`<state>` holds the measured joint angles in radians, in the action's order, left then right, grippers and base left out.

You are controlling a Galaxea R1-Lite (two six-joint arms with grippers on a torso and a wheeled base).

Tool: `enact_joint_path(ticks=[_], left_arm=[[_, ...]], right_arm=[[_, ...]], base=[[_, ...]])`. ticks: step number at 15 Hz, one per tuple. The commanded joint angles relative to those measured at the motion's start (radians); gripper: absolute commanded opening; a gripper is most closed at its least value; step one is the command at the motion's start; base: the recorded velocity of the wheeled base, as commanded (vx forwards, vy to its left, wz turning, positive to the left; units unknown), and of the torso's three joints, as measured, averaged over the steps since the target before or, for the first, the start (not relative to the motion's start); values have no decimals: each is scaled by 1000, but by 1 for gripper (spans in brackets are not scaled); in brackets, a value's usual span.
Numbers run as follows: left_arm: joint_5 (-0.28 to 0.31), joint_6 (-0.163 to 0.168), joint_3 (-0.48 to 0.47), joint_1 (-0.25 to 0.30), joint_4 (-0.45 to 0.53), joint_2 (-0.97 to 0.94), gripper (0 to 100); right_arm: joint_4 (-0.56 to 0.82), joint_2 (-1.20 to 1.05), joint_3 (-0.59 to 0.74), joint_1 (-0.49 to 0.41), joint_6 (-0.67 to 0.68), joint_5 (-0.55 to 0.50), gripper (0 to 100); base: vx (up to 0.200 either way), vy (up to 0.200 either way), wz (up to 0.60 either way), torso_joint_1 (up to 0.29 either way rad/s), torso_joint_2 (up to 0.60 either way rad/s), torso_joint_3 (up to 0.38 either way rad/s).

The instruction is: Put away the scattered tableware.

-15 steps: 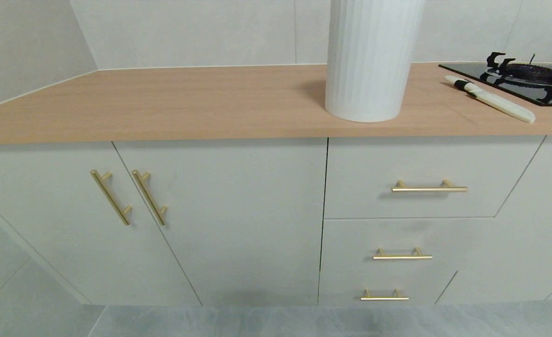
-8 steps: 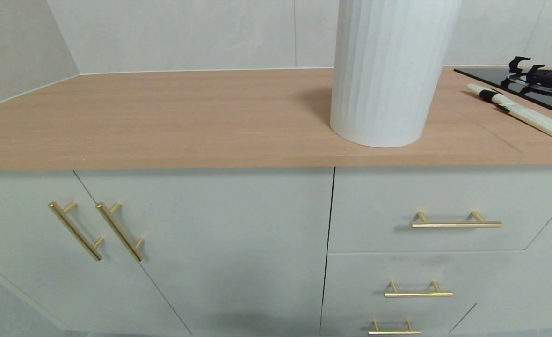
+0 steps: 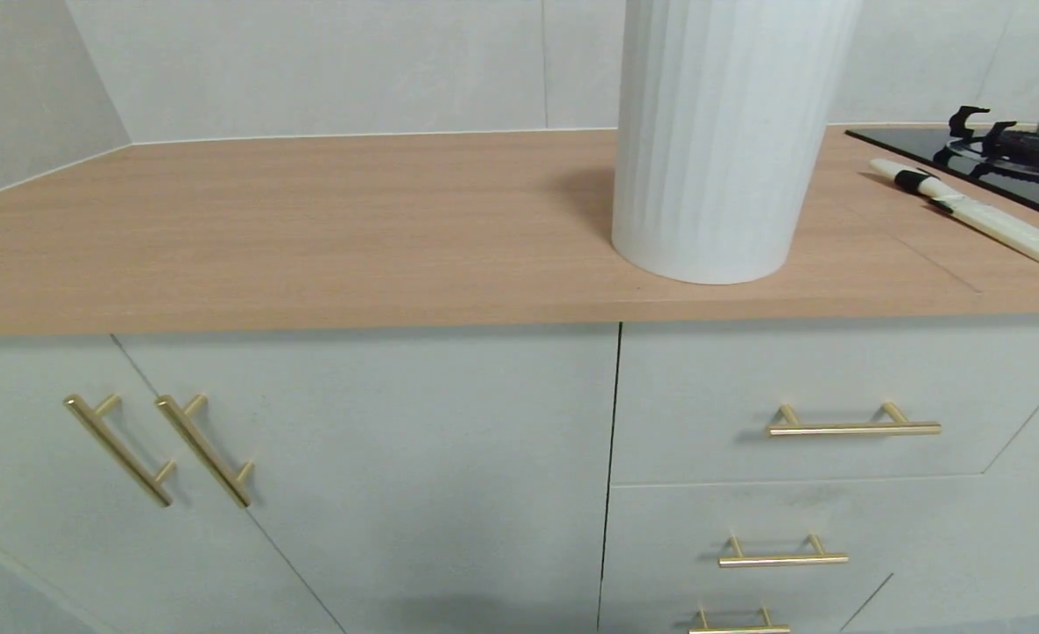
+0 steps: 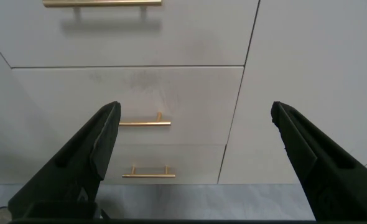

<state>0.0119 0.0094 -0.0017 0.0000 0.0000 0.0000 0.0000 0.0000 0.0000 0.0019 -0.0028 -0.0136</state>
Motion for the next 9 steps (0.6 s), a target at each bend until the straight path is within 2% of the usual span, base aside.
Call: enact_joint_path(ticks=[1,9], left_arm=[[0,0,0,0,0,2,100],[0,0,0,0,0,2,100]], right_arm=[[0,2,0,0,0,0,100],[0,2,0,0,0,0,100]], base=[[0,0,0,0,0,0],[0,0,0,0,0,0]])
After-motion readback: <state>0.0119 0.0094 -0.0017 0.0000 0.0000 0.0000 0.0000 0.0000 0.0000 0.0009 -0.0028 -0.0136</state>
